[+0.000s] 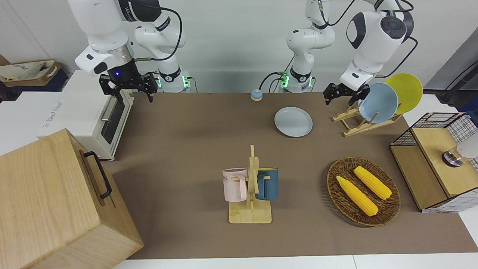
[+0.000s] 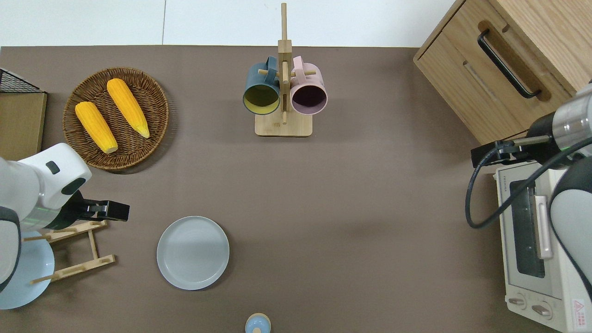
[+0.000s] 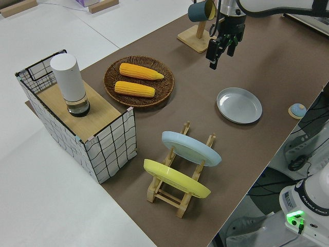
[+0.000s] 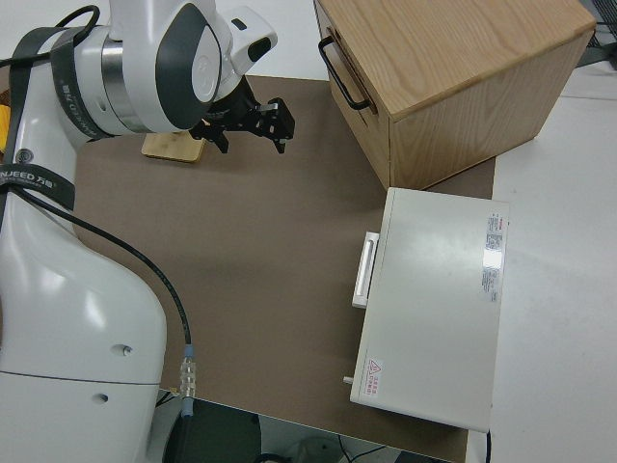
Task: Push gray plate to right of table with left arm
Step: 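Move the left gripper toward the gray plate's edge nearest the robot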
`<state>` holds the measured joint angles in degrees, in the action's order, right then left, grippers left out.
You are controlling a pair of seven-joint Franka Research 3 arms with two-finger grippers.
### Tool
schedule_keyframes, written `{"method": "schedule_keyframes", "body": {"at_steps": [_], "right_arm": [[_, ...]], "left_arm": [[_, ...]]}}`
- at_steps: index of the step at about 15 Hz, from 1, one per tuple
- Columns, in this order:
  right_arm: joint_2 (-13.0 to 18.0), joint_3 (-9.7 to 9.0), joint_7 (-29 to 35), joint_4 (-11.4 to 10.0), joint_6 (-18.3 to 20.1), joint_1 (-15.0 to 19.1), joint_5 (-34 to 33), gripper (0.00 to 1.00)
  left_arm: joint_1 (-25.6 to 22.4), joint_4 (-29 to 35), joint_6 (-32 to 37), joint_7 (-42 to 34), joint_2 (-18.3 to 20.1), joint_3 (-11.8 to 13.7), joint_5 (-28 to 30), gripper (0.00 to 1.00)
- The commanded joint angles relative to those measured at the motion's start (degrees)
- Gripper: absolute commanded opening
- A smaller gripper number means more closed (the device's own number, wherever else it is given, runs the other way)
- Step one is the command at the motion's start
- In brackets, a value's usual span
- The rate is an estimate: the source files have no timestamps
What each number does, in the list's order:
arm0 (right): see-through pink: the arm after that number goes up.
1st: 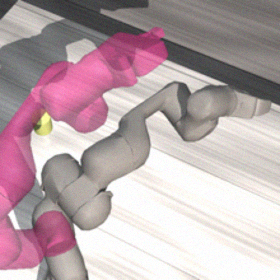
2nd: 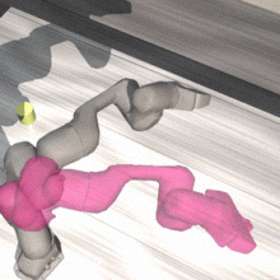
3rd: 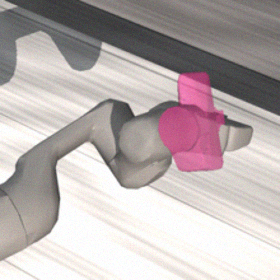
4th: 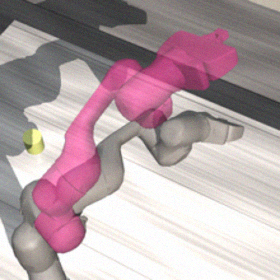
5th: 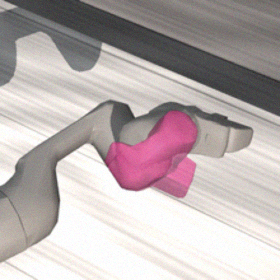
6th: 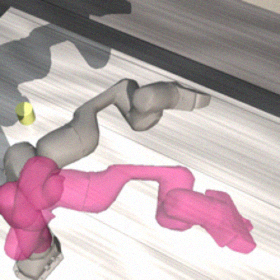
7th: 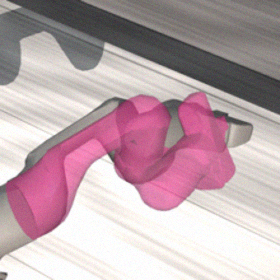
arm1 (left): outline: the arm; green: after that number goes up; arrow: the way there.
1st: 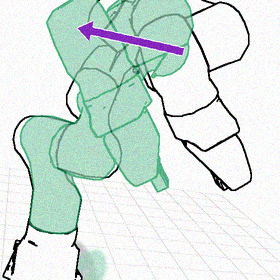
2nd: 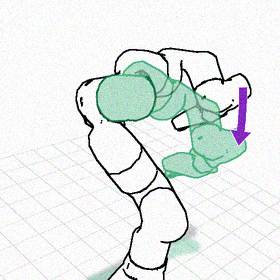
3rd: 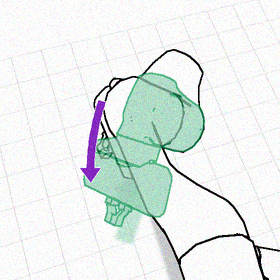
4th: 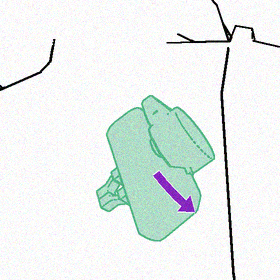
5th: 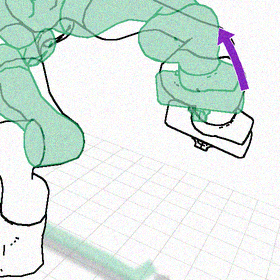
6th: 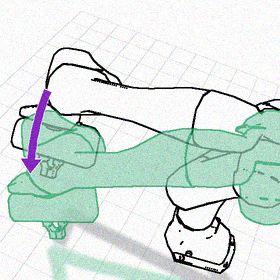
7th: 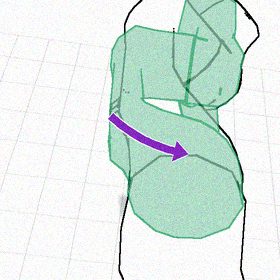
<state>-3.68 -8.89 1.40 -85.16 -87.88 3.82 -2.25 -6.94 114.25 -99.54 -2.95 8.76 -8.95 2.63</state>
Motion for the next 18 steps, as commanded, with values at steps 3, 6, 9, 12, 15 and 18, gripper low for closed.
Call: {"method": "schedule_keyframes", "body": {"at_steps": [3, 6, 9, 12, 15, 18], "right_arm": [[0.34, 0.01, 0.18, 0.08, 0.61, 0.04, 0.4, 0.983], [0.34, 0.01, 0.18, 0.08, 0.61, 0.04, 0.4, 0.983], [0.34, 0.01, 0.18, 0.08, 0.61, 0.04, 0.4, 0.983], [0.34, 0.01, 0.18, 0.08, 0.61, 0.04, 0.4, 0.983], [0.34, 0.01, 0.18, 0.08, 0.61, 0.04, 0.4, 0.983], [0.34, 0.01, 0.18, 0.08, 0.61, 0.04, 0.4, 0.983]], "left_arm": [[0.79, 10.37, -8.38, 0.93, 4.24, 0.33, 1.67, 0.99], [0.79, 13.45, -11.54, 2.07, 4.94, 0.16, 2.03, 0.99], [0.79, 16.26, -13.74, 2.07, 5.65, 0.16, 2.03, 0.99], [0.88, 18.19, -15.94, 3.82, 6.0, -0.02, 2.03, 0.99], [0.88, 20.31, -18.05, 4.8, 6.18, -0.54, 2.03, 0.99], [0.97, 21.71, -19.63, 4.71, 6.18, -0.54, 2.03, 0.99]]}}
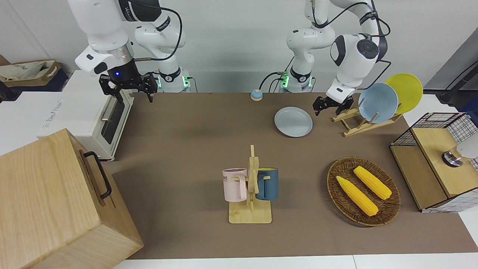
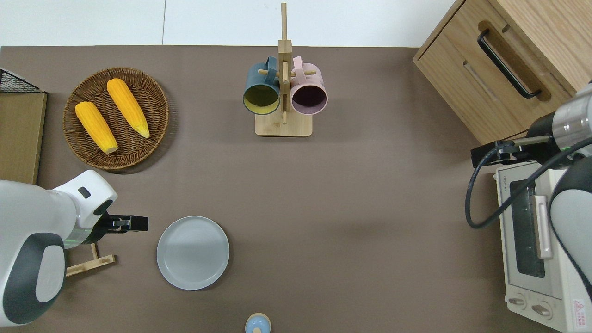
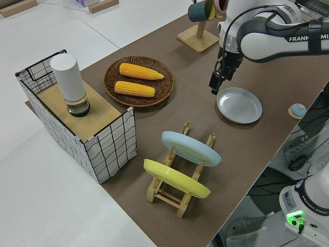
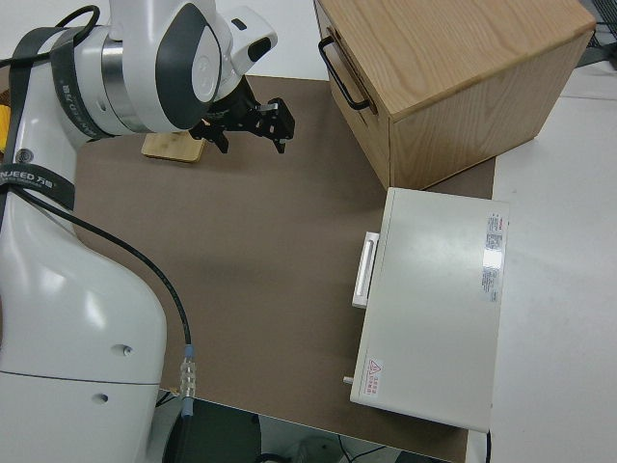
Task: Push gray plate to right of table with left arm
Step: 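Move the left gripper toward the gray plate's edge nearest the robot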
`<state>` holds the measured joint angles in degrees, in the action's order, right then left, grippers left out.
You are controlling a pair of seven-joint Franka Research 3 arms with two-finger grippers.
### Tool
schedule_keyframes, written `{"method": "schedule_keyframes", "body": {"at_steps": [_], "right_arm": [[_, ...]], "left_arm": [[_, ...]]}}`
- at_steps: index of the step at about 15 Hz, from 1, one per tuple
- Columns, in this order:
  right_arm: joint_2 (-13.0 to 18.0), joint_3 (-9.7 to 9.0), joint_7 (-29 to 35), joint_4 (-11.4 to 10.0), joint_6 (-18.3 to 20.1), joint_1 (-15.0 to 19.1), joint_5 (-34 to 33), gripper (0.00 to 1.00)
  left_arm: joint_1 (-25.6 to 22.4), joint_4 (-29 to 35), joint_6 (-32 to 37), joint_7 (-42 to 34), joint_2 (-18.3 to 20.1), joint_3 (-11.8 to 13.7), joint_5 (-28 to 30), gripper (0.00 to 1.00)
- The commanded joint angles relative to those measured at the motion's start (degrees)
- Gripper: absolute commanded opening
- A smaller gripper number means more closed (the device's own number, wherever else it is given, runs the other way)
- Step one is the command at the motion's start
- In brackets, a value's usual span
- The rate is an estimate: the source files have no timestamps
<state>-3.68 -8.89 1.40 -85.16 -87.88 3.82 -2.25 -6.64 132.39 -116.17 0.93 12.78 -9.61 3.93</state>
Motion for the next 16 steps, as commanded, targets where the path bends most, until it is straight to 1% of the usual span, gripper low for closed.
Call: {"method": "schedule_keyframes", "body": {"at_steps": [1, 4, 8, 12, 14, 16], "right_arm": [[0.34, 0.01, 0.18, 0.08, 0.61, 0.04, 0.4, 0.983], [0.34, 0.01, 0.18, 0.08, 0.61, 0.04, 0.4, 0.983], [0.34, 0.01, 0.18, 0.08, 0.61, 0.04, 0.4, 0.983], [0.43, 0.01, 0.18, 0.08, 0.61, 0.04, 0.4, 0.983], [0.34, 0.01, 0.18, 0.08, 0.61, 0.04, 0.4, 0.983], [0.34, 0.01, 0.18, 0.08, 0.61, 0.04, 0.4, 0.983]], "left_arm": [[0.93, 4.88, -4.4, 0.83, 2.17, 0.03, 0.73, 0.99], [1.46, 8.05, -7.92, 0.74, 2.17, 0.03, 0.73, 0.99], [1.46, 9.55, -9.33, 0.13, 1.9, 0.03, 0.73, 0.99], [1.72, 14.29, -16.09, 0.13, 0.94, -0.06, 0.99, 0.99], [2.51, 15.53, -19.34, 0.48, -0.29, 0.03, 1.43, 0.99], [2.6, 16.23, -21.11, 0.83, -1.43, -0.06, 1.52, 0.99]]}}
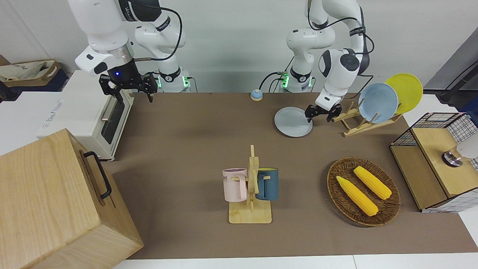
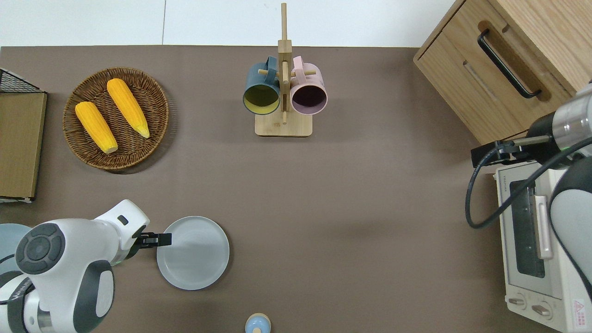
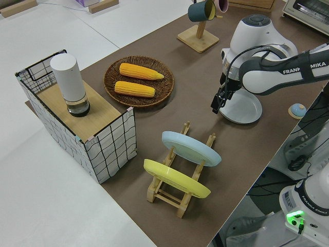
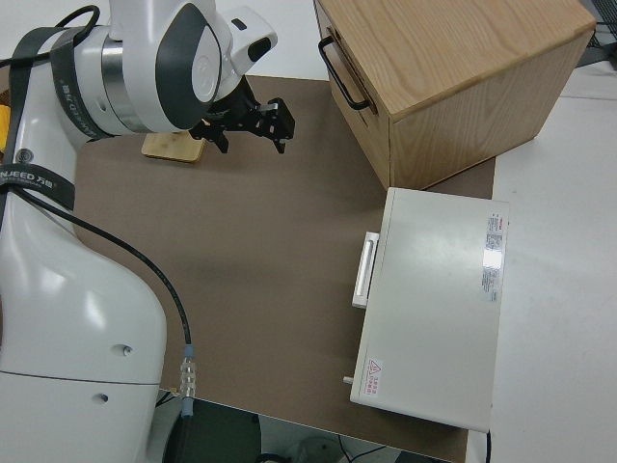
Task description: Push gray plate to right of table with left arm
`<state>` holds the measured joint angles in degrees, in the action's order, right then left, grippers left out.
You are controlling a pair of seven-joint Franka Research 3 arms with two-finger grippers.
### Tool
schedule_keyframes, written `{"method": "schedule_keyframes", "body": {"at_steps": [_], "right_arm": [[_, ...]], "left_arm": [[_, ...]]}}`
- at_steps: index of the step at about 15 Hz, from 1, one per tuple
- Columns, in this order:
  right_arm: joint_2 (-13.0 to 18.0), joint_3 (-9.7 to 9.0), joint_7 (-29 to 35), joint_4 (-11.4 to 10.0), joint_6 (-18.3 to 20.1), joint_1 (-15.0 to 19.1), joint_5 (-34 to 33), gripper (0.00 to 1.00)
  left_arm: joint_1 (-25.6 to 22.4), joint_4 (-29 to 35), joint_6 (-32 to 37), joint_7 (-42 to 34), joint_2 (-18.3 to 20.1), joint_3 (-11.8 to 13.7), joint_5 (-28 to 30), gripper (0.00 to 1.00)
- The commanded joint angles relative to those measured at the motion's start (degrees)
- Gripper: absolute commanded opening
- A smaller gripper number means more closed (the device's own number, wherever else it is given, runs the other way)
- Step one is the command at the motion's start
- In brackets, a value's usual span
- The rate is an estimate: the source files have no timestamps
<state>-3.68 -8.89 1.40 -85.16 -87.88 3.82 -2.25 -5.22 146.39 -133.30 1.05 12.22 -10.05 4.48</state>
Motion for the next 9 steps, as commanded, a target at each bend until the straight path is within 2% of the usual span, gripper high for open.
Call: {"method": "schedule_keyframes", "body": {"at_steps": [1, 9], "right_arm": [[0.34, 0.01, 0.18, 0.16, 0.61, 0.04, 0.4, 0.983], [0.34, 0.01, 0.18, 0.08, 0.61, 0.04, 0.4, 0.983]], "left_arm": [[1.18, 2.66, -5.03, 0.71, -1.32, 0.38, 0.97, 0.99], [1.97, 3.28, -6.71, 0.62, -3.87, 0.38, 0.97, 0.99]]}}
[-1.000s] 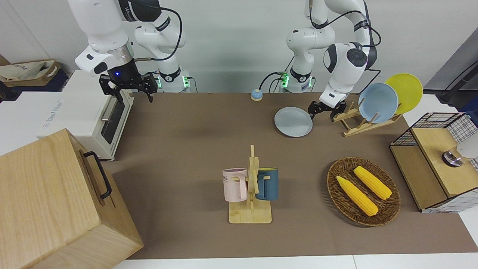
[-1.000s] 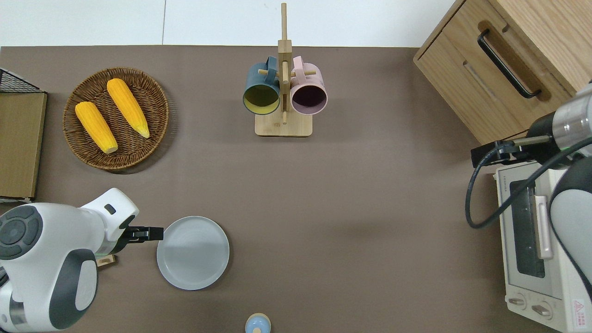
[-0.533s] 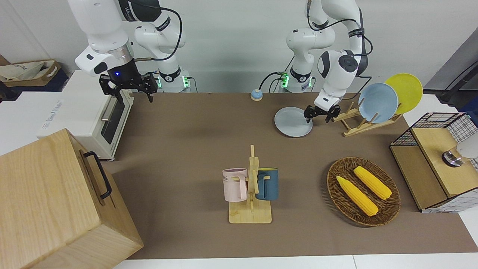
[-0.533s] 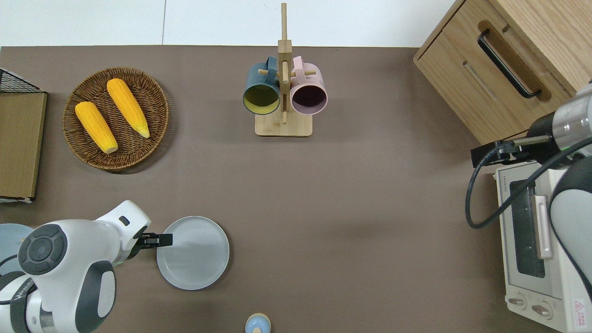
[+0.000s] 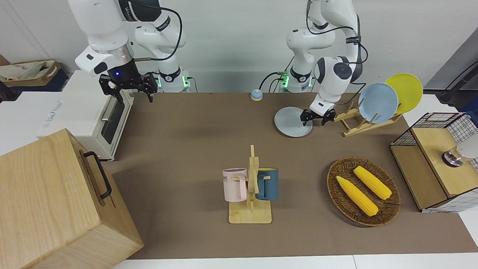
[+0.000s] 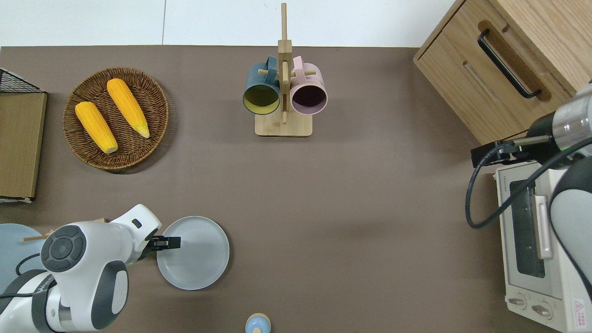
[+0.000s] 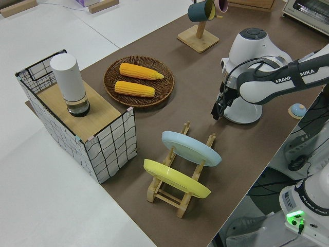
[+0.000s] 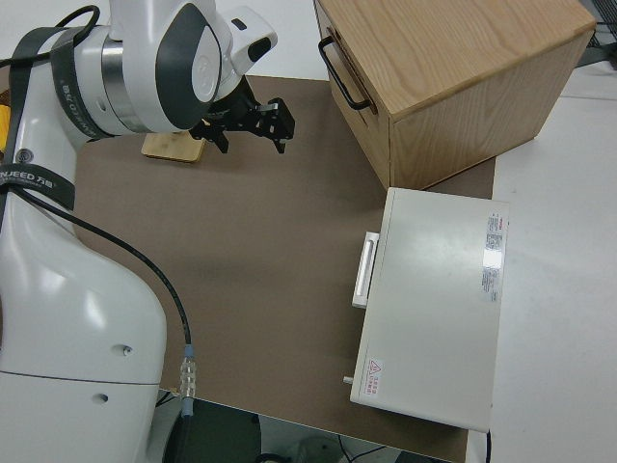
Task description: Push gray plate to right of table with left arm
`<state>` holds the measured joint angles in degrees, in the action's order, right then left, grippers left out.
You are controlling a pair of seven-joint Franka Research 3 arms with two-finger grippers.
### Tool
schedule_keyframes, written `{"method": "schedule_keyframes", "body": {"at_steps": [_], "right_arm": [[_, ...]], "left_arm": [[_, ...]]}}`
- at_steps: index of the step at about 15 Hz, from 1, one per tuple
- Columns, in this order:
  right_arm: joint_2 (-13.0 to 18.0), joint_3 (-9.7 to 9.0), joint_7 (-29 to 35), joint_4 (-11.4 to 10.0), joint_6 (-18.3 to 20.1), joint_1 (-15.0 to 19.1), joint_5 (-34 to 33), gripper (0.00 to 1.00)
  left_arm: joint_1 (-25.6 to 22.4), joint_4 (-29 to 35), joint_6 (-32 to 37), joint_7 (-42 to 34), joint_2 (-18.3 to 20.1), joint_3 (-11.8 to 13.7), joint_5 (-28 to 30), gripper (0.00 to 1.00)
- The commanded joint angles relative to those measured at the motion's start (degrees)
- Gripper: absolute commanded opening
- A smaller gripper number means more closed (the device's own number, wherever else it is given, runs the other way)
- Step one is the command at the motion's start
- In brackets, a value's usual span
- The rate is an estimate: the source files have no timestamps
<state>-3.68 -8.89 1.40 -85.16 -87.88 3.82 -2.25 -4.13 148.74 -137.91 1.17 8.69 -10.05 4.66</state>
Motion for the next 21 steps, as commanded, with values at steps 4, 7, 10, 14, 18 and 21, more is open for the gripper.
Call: {"method": "schedule_keyframes", "body": {"at_steps": [4, 7, 10, 14, 18, 21], "right_arm": [[0.34, 0.01, 0.18, 0.08, 0.61, 0.04, 0.4, 0.983], [0.34, 0.01, 0.18, 0.08, 0.61, 0.04, 0.4, 0.983], [0.34, 0.01, 0.18, 0.08, 0.61, 0.04, 0.4, 0.983], [0.34, 0.01, 0.18, 0.08, 0.61, 0.04, 0.4, 0.983], [0.34, 0.01, 0.18, 0.08, 0.61, 0.04, 0.4, 0.983], [0.34, 0.01, 0.18, 0.08, 0.61, 0.04, 0.4, 0.983]], "left_arm": [[0.88, 0.94, -2.18, 0.5, -0.87, 0.39, 0.79, 0.96], [0.88, 1.03, -2.18, 0.5, -0.87, 0.47, 0.79, 0.51], [0.79, 0.94, -2.18, 0.15, -1.13, 0.47, 0.79, 0.0], [0.7, 0.94, -2.71, 0.32, -1.31, 0.47, 0.79, 0.0], [0.88, 0.94, -3.41, 2.07, -2.01, 0.39, 0.79, 0.0], [2.89, 0.85, -4.2, 5.67, -2.45, 0.39, 1.23, 0.0]]}}
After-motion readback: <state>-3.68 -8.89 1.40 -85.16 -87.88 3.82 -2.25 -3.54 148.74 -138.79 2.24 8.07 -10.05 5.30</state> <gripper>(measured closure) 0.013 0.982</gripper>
